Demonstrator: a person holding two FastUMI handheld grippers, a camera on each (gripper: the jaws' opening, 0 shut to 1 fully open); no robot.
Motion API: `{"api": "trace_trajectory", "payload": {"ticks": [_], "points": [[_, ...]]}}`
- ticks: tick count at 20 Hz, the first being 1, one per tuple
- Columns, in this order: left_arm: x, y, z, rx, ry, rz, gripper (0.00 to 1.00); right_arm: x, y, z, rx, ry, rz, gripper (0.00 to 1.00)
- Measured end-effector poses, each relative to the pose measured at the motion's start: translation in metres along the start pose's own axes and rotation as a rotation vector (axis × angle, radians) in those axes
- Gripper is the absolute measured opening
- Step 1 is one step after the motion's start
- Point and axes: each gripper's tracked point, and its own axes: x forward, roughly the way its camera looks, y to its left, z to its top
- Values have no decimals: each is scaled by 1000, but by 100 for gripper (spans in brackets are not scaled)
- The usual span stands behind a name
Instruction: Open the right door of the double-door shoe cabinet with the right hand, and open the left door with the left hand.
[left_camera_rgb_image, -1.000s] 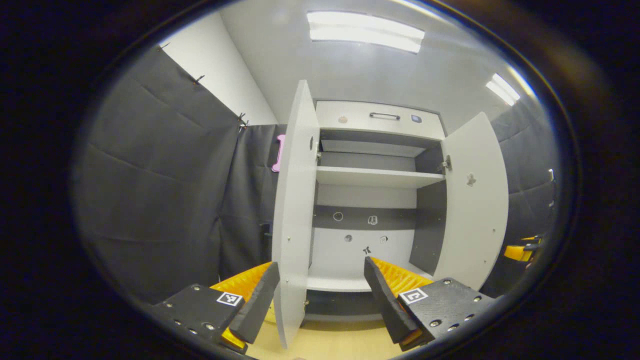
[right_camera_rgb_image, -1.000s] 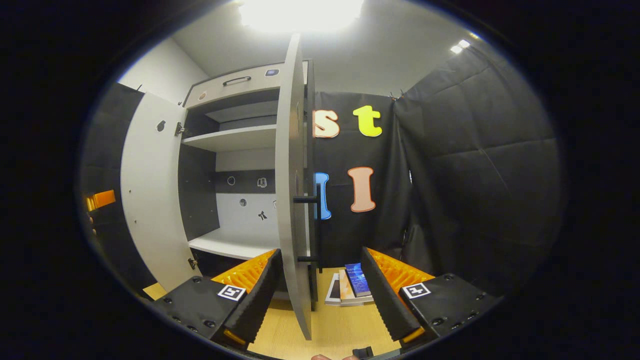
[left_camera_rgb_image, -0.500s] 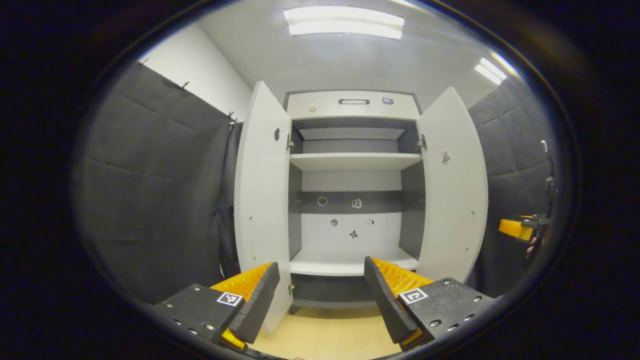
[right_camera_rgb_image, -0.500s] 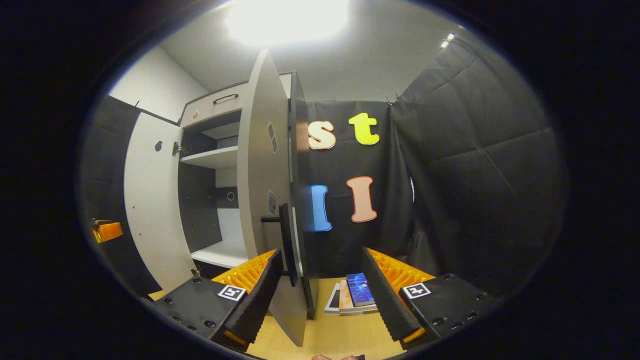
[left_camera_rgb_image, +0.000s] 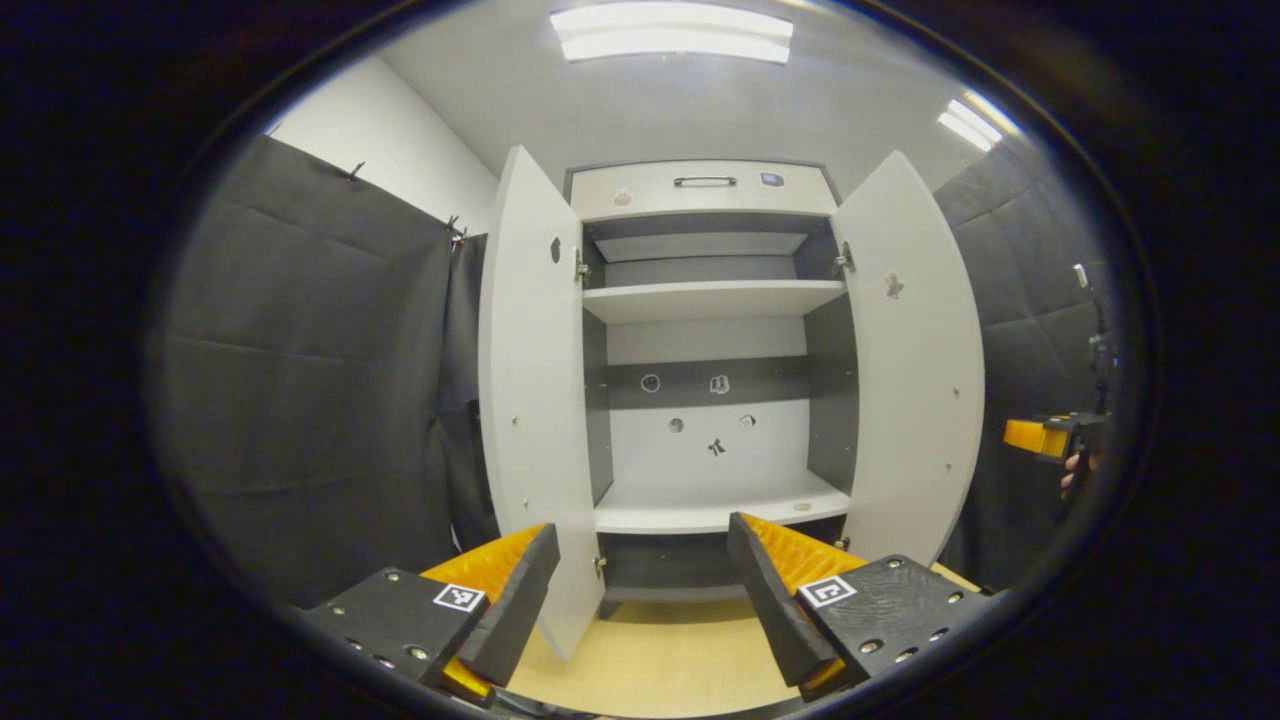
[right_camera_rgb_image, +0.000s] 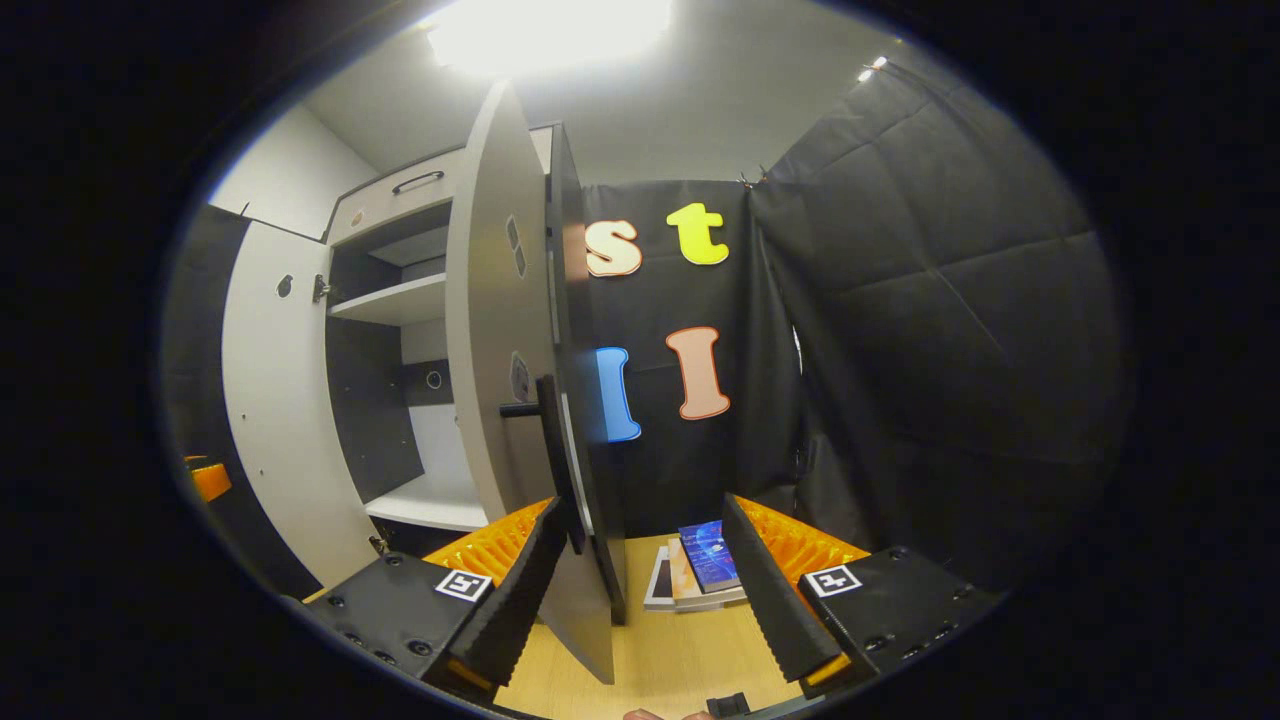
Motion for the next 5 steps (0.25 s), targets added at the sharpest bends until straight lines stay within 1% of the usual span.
{"api": "trace_trajectory", "payload": {"ticks": [2,3,4,5], "points": [[3,20,0,-6,-8,-1,99,-1,19,3,7,-17,16,98],[5,26,-1,0,-10,-1,99,0,28,-2,12,-11,25,98],[4,32,-2,16,-14,0,98,0,39,-7,11,0,37,98],[3,36,-5,37,-20,-1,99,-1,48,-10,5,6,48,98]]}}
